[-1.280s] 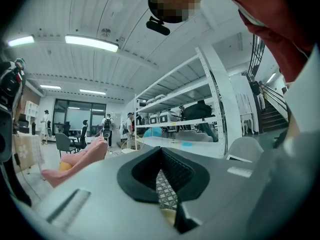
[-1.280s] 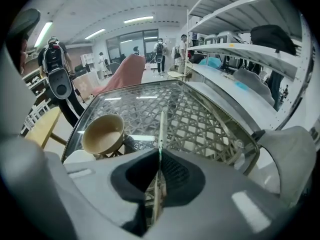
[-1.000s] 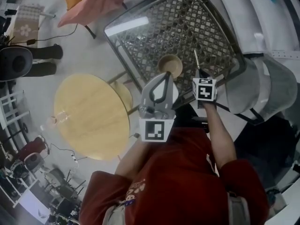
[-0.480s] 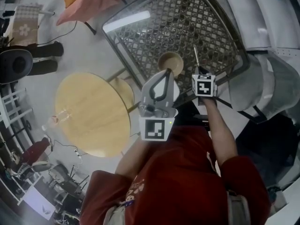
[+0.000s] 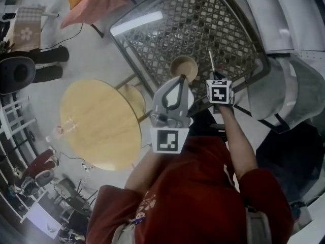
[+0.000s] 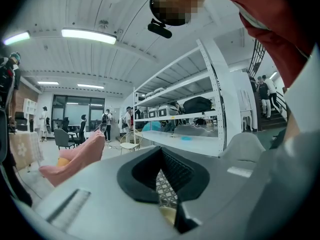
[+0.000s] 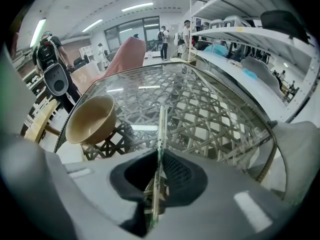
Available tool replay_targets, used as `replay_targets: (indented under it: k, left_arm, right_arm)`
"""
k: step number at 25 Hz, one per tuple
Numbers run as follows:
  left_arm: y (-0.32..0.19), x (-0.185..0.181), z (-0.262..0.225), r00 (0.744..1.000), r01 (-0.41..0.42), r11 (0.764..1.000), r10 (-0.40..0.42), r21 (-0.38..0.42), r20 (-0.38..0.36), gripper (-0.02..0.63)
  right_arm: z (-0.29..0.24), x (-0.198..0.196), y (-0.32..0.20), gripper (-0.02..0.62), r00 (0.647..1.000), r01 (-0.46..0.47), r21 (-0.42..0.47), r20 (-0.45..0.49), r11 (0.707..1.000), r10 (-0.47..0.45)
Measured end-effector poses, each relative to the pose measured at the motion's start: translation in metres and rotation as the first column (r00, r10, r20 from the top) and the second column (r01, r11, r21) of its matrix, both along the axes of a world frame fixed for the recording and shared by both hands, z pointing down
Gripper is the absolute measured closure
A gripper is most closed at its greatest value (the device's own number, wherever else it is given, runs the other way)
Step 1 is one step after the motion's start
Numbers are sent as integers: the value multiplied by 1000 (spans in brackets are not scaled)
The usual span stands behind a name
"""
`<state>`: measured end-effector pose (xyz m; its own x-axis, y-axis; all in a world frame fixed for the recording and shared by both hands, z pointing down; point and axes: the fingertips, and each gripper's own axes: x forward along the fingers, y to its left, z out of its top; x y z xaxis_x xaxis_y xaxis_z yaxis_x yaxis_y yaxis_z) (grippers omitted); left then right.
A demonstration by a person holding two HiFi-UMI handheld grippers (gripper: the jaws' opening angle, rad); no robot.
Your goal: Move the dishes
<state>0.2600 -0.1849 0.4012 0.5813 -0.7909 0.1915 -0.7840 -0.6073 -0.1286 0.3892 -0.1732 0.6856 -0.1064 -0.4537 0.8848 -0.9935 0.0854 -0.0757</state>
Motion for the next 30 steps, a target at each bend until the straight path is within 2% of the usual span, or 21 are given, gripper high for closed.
replay_targets:
  k: [6,9,13,17,23,28,30]
  left_arm:
    - [-2,-4,-1,999,30,999,-31,-10,-42,600]
    - [0,-6,-1,1000,7,1000,-7,-5,16,600]
    - [2,-9,-5,998,39,999,-39,-8,-39,600]
    - [6,-11,-5,1000,19,1000,-19,7,-4,600]
    - [10,-24,-16,994,76,997,-74,28,-78,600]
    - [19,-41,-21,998,62,996,-61,68,-9,600]
    - [20,-50,-25,996,84,993,-82,79,-24,600]
  right_arm:
    - [2,1,1,535,1000,-3,8,24,1000,2]
    - [2,2,3,531,1000,-2,14,18,1000,2]
    - [-3,0,5,529,1000,2,30,21,1000,-3]
    - [-10,2,5,529,1000,-6,53,20,999,5]
    - [-32,2,-1,529,1000,-2,121,10,993,1]
    - [-50,-13,-5,529,1000,28,166,7,986,-29]
    - [-57,-21,-8,529,999,46,187,1,981,-47]
